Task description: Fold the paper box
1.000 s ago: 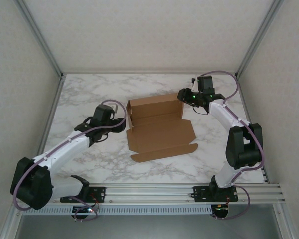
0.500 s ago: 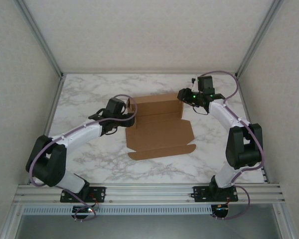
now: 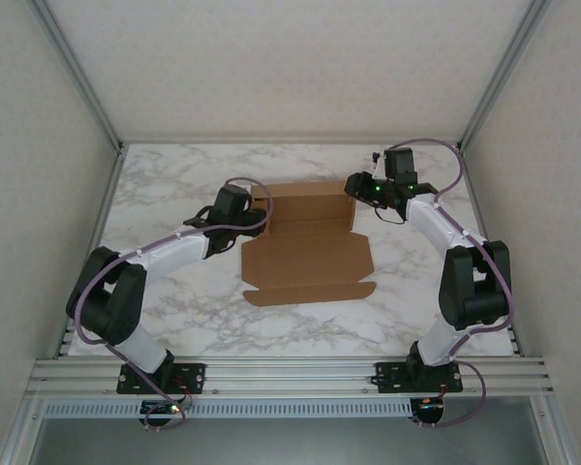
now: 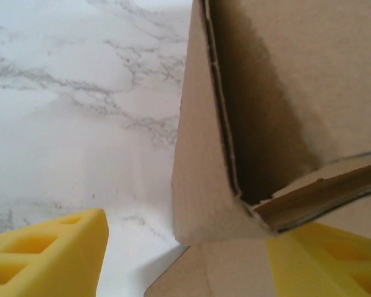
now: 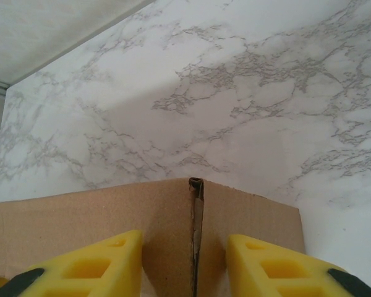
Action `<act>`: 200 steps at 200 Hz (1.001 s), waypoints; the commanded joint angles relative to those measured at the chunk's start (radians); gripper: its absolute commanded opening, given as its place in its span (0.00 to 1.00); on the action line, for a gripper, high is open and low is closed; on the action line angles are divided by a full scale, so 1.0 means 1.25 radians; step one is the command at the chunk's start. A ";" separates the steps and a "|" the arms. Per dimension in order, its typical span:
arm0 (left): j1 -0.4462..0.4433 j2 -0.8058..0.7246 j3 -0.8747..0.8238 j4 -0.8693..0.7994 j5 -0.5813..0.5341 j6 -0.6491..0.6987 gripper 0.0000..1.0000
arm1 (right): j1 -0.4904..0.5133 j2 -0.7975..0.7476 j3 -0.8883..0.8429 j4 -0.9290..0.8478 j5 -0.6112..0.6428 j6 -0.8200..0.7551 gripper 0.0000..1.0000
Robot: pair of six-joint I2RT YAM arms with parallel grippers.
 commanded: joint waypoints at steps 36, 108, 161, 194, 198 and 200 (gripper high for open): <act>-0.006 0.068 0.044 0.124 -0.057 0.062 0.65 | 0.010 0.007 -0.034 -0.095 -0.001 -0.015 0.38; -0.003 0.113 0.027 0.175 -0.030 0.079 0.44 | 0.012 0.010 -0.035 -0.094 -0.008 -0.009 0.38; -0.003 0.123 -0.007 0.188 -0.037 0.059 0.49 | 0.013 0.006 -0.041 -0.086 -0.013 0.000 0.38; -0.003 0.126 -0.031 0.188 -0.040 0.050 0.50 | 0.014 0.006 -0.041 -0.078 -0.024 0.009 0.38; -0.003 0.127 -0.033 0.189 -0.041 0.048 0.50 | 0.015 0.005 -0.042 -0.077 -0.026 0.010 0.38; -0.003 0.127 -0.034 0.189 -0.041 0.048 0.50 | 0.014 0.006 -0.042 -0.076 -0.026 0.012 0.38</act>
